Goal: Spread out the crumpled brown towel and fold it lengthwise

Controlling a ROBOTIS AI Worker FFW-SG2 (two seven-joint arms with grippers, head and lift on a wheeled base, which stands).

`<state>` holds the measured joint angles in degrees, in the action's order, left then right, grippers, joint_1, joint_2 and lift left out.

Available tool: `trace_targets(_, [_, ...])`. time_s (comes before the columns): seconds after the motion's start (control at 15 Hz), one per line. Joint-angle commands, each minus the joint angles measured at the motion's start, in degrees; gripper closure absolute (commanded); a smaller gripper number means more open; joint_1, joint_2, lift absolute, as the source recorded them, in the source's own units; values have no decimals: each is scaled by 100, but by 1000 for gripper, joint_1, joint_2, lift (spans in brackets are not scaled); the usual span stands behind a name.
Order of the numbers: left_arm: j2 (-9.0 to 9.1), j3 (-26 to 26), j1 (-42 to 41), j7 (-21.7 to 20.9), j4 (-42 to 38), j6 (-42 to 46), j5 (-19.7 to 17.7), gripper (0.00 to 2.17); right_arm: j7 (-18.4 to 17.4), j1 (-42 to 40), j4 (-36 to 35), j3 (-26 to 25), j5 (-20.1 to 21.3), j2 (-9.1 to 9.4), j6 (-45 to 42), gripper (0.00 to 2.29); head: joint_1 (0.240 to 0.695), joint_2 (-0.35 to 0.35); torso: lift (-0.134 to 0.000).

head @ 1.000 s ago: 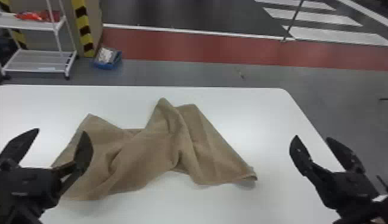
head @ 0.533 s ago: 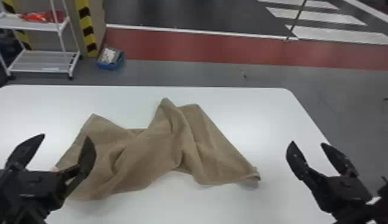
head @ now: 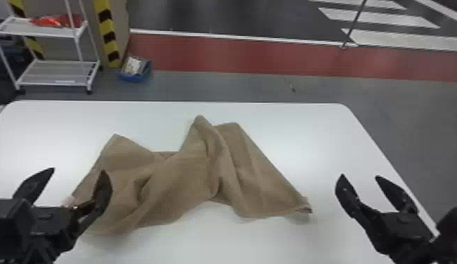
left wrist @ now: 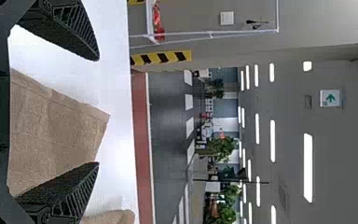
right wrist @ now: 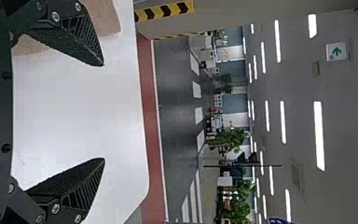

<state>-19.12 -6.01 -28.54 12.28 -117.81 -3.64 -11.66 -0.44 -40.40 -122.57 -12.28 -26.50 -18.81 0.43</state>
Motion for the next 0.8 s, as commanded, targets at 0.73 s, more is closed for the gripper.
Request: trace_targets(0.73, [101, 786, -257, -375, -225, -1619, -188, 299, 0, 67, 66, 59, 101, 1, 217, 174, 695, -82, -128])
